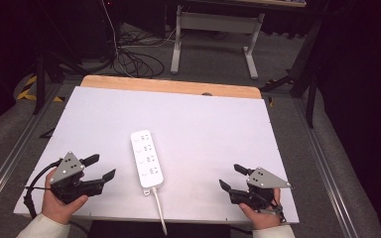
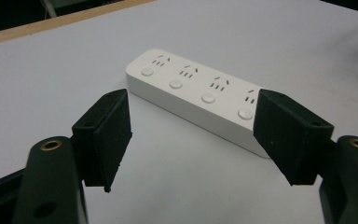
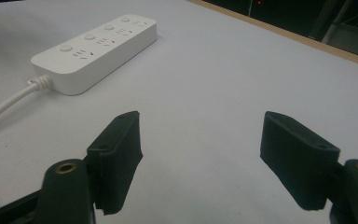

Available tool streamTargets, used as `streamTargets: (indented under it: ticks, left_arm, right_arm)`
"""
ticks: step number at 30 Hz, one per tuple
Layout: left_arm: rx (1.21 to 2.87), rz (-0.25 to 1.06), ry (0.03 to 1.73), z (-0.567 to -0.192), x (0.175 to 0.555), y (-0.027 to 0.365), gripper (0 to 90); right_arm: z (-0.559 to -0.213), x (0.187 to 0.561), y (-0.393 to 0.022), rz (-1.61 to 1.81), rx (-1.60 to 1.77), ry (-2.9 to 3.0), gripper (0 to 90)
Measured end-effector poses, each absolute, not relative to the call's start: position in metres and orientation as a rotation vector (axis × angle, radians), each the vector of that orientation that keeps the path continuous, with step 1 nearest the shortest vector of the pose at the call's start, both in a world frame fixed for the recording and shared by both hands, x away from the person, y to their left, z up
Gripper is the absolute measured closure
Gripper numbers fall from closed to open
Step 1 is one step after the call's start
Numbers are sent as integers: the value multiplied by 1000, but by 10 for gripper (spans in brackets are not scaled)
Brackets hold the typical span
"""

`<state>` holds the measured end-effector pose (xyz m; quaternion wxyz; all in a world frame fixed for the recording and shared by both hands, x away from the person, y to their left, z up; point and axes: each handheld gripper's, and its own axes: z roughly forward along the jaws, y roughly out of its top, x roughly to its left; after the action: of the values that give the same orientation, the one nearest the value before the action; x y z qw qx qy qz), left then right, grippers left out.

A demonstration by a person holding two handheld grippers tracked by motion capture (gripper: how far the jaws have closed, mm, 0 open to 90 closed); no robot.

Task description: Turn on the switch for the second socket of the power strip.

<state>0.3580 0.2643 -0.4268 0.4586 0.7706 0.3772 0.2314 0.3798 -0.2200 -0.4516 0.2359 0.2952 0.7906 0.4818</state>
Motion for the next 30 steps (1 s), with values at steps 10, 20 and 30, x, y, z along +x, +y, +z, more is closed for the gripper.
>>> streamTargets:
  ticks: [10,20,30]
  left_arm:
    - [1919,567,917,-422,370,249,299]
    - [1929,539,896,-418,380,235,302]
    - [1948,522,877,-416,389,220,310]
  right_arm:
    - [-452,380,-220,1326,805,2170,295]
    - [-452,380,-220,1325,803,2176,295]
    - [-452,380,-220,1323,800,2178,294]
